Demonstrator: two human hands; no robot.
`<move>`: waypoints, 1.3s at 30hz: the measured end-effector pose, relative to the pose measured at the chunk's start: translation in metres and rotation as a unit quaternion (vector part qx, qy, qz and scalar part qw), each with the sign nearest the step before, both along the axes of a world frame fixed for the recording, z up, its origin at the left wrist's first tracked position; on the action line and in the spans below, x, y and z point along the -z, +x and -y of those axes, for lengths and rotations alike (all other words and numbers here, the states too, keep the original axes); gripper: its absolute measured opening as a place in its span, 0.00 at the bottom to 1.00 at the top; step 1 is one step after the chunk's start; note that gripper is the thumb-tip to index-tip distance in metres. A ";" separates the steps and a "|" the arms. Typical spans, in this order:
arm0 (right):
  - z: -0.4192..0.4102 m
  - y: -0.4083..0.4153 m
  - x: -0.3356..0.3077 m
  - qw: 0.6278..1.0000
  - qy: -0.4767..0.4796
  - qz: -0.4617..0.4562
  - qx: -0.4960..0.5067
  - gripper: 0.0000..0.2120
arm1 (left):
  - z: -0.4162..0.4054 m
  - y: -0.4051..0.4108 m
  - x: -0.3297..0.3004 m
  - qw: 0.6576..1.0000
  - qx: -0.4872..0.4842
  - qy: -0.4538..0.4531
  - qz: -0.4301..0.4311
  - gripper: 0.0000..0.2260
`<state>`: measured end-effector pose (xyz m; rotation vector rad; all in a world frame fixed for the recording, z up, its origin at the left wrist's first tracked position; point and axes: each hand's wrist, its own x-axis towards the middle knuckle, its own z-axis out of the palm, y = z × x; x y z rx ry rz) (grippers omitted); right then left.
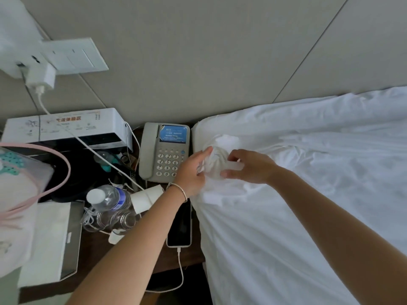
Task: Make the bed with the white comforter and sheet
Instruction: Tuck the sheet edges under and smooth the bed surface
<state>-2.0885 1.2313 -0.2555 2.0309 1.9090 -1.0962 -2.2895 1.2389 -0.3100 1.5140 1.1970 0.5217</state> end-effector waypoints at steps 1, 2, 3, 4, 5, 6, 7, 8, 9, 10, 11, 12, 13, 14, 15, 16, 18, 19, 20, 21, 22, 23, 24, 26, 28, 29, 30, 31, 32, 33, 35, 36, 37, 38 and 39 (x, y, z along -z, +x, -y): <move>0.006 -0.003 0.000 1.000 0.022 0.007 0.006 0.22 | 0.003 -0.002 -0.002 1.000 0.000 0.010 0.001 0.32; 0.012 -0.004 0.001 0.999 0.040 0.013 0.009 0.20 | 0.007 -0.004 -0.005 1.000 0.003 0.017 0.000 0.31; 0.019 -0.004 0.001 0.998 0.052 0.015 0.012 0.19 | 0.011 -0.007 -0.008 1.000 0.010 0.020 -0.005 0.30; 0.025 -0.004 0.000 0.998 0.065 0.015 0.022 0.17 | 0.014 -0.010 -0.012 1.000 0.022 0.020 -0.008 0.29; 0.030 -0.003 -0.001 0.995 0.089 0.006 0.043 0.16 | 0.016 -0.012 -0.016 0.999 0.035 0.008 -0.009 0.28; 0.035 -0.002 -0.003 0.989 0.122 -0.015 0.078 0.13 | 0.017 -0.015 -0.020 0.999 0.039 -0.012 -0.006 0.27; 0.040 -0.002 -0.007 0.979 0.158 -0.045 0.122 0.11 | 0.019 -0.017 -0.024 0.999 0.030 -0.040 0.003 0.25; 0.043 -0.002 -0.012 0.965 0.190 -0.075 0.164 0.11 | 0.020 -0.020 -0.029 0.998 0.009 -0.063 0.017 0.21; 0.046 -0.001 -0.016 0.950 0.218 -0.099 0.200 0.11 | 0.021 -0.022 -0.032 0.997 -0.011 -0.072 0.022 0.18; 0.049 -0.001 -0.021 0.937 0.244 -0.112 0.225 0.12 | 0.022 -0.024 -0.035 0.998 -0.017 -0.065 0.013 0.17; 0.051 0.000 -0.026 0.926 0.270 -0.114 0.237 0.12 | 0.023 -0.025 -0.039 0.998 -0.008 -0.056 -0.005 0.19; 0.052 0.000 -0.029 0.921 0.294 -0.107 0.232 0.11 | 0.025 -0.024 -0.043 0.999 0.011 -0.046 -0.026 0.22; 0.053 0.000 -0.031 0.921 0.309 -0.098 0.217 0.10 | 0.026 -0.021 -0.046 0.998 0.028 -0.034 -0.049 0.25; 0.054 0.000 -0.034 0.925 0.315 -0.084 0.193 0.11 | 0.027 -0.018 -0.050 0.997 0.025 -0.018 -0.068 0.25; 0.055 0.001 -0.035 0.930 0.317 -0.067 0.172 0.12 | 0.028 -0.015 -0.053 0.997 -0.002 -0.001 -0.081 0.22; 0.055 0.002 -0.038 0.930 0.327 -0.047 0.163 0.12 | 0.028 -0.015 -0.055 0.994 -0.041 0.020 -0.094 0.16; 0.052 0.010 -0.047 0.904 0.373 -0.024 0.206 0.11 | 0.030 -0.022 -0.053 0.983 -0.113 0.054 -0.132 0.06; 0.049 0.014 -0.054 0.884 0.394 -0.029 0.250 0.12 | 0.033 -0.028 -0.048 0.978 -0.138 0.043 -0.152 0.05; 0.046 0.017 -0.060 0.868 0.410 -0.038 0.277 0.12 | 0.039 -0.034 -0.043 0.974 -0.150 0.019 -0.171 0.05; 0.042 0.017 -0.066 0.860 0.429 -0.048 0.272 0.13 | 0.044 -0.037 -0.039 0.972 -0.138 -0.007 -0.191 0.05; 0.040 0.014 -0.069 0.860 0.444 -0.052 0.246 0.13 | 0.048 -0.036 -0.034 0.971 -0.100 -0.028 -0.214 0.04; 0.038 0.012 -0.070 0.863 0.452 -0.058 0.219 0.14 | 0.050 -0.032 -0.032 0.970 -0.054 -0.050 -0.233 0.03; 0.037 0.010 -0.071 0.868 0.449 -0.068 0.201 0.16 | 0.051 -0.026 -0.032 0.968 -0.015 -0.062 -0.242 0.03; 0.038 0.007 -0.069 0.878 0.436 -0.085 0.178 0.17 | 0.047 -0.013 -0.035 0.976 -0.003 -0.022 -0.218 0.11; 0.041 0.010 -0.066 0.888 0.414 -0.095 0.178 0.18 | 0.041 0.000 -0.050 0.989 -0.090 0.033 -0.115 0.15; 0.042 0.011 -0.064 0.896 0.393 -0.100 0.183 0.18 | 0.038 0.006 -0.061 0.984 -0.152 0.070 -0.058 0.15; 0.042 0.012 -0.060 0.904 0.369 -0.108 0.187 0.19 | 0.033 0.013 -0.069 0.974 -0.200 0.111 -0.015 0.13; 0.042 0.013 -0.055 0.912 0.349 -0.116 0.183 0.19 | 0.027 0.021 -0.072 0.968 -0.209 0.138 0.002 0.11; 0.042 0.014 -0.048 0.919 0.333 -0.124 0.172 0.20 | 0.019 0.028 -0.073 0.974 -0.184 0.129 0.022 0.12; 0.039 0.013 -0.041 0.922 0.328 -0.126 0.161 0.20 | 0.009 0.035 -0.074 0.988 -0.135 0.070 0.027 0.15; 0.032 0.015 -0.024 0.914 0.357 -0.113 0.156 0.19 | -0.013 0.047 -0.060 0.996 -0.048 -0.075 0.003 0.20; 0.029 0.017 -0.013 0.901 0.395 -0.083 0.158 0.17 | -0.022 0.051 -0.049 0.994 -0.012 -0.101 -0.028 0.16; 0.027 0.018 -0.003 0.881 0.445 -0.048 0.154 0.14 | -0.028 0.053 -0.040 0.995 0.009 -0.087 -0.056 0.15; 0.026 0.019 0.006 0.857 0.496 -0.011 0.138 0.12 | -0.033 0.056 -0.033 0.995 0.021 -0.066 -0.073 0.17; 0.027 0.019 0.015 0.835 0.535 0.014 0.124 0.11 | -0.035 0.057 -0.027 0.995 0.030 -0.058 -0.073 0.19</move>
